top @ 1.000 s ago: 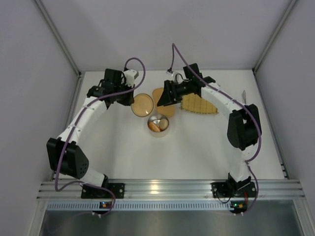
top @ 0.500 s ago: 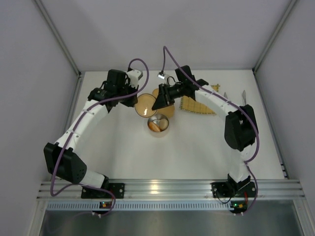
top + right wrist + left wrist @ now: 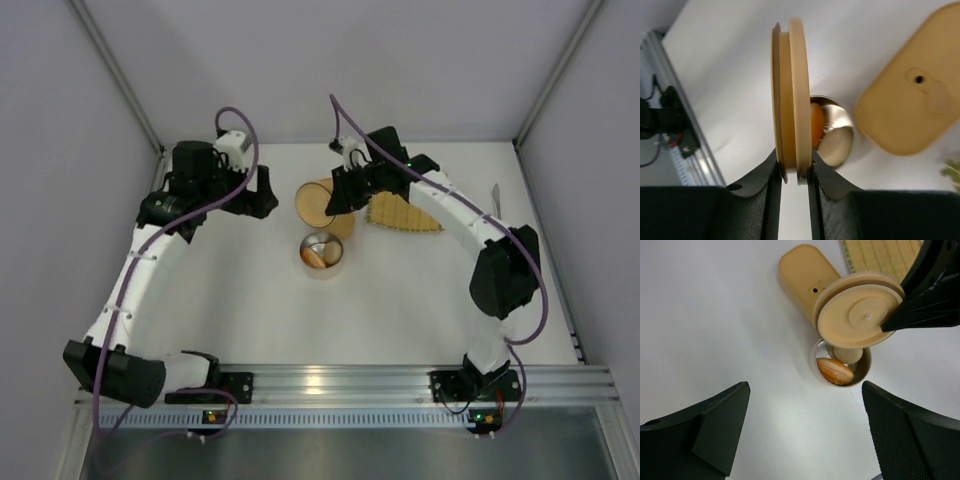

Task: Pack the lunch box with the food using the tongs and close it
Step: Pick up the box lid from the center of the board, then close the box lid on the packing box.

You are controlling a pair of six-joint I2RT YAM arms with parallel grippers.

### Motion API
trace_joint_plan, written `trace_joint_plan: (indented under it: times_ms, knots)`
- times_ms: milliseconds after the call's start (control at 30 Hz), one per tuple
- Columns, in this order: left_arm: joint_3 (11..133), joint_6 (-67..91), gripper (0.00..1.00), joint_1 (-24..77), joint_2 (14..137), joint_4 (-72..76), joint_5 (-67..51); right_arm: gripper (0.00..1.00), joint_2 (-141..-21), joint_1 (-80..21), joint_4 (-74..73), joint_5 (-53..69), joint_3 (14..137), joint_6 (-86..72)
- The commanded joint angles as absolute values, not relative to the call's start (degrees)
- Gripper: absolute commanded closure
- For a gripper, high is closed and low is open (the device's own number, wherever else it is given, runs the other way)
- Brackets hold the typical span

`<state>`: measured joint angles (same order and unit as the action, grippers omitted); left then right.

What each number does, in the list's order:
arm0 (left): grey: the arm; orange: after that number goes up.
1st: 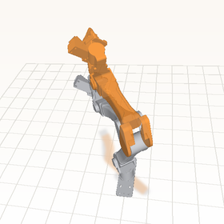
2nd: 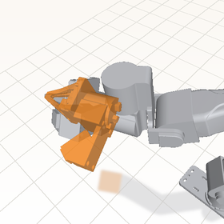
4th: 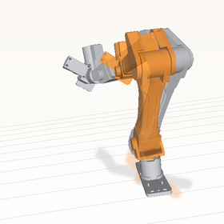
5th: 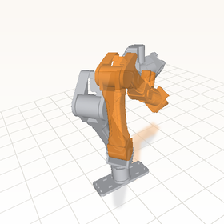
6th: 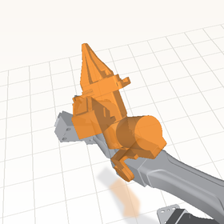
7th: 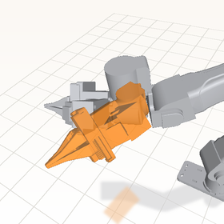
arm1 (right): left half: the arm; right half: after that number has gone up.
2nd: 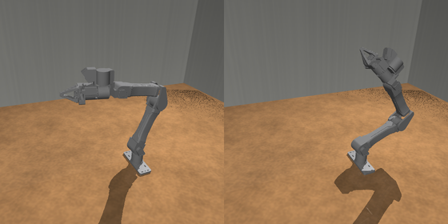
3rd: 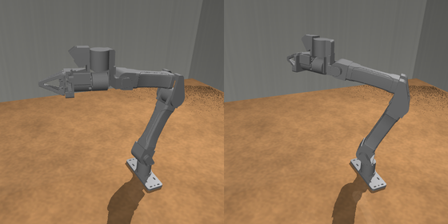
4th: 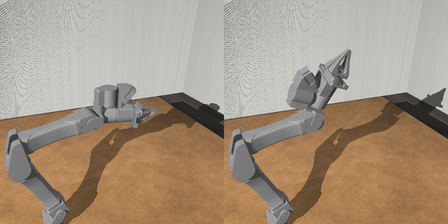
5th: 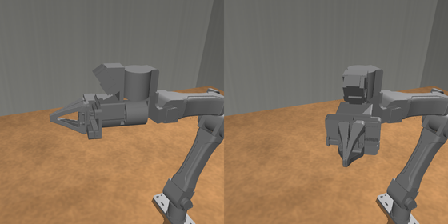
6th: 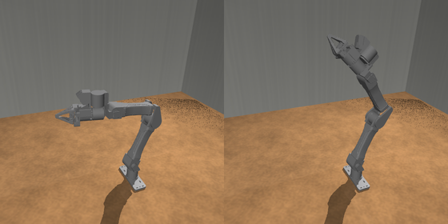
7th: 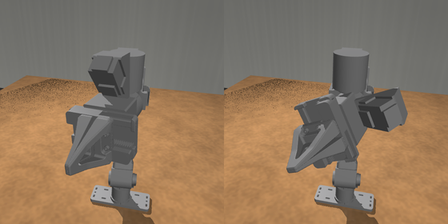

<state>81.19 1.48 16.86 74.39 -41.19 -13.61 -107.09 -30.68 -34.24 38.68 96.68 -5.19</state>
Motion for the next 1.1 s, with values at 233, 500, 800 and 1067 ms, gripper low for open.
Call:
trace_joint_plan:
  times_ms: [233, 500, 800, 1067]
  knots:
    - [82.89, 16.87, 0.09, -3.08, 78.66, -40.1, -57.72, 1.0, -79.3, -41.03, -28.5, 0.28, 85.99, 33.19]
    - [73.95, 28.81, 0.14, -2.9, 81.12, -27.81, -74.59, 1.0, -60.13, -66.87, 10.86, -23.01, 43.83, 76.96]
    - [60.73, 24.03, 0.26, -0.71, 77.08, -25.21, -77.26, 1.0, -61.07, -74.79, 36.72, -25.49, 30.25, 96.32]
    - [65.66, 4.57, 0.32, 8.7, 77.61, -44.21, -66.97, 1.0, -65.48, -75.15, 42.8, -25.23, 30.32, 98.7]
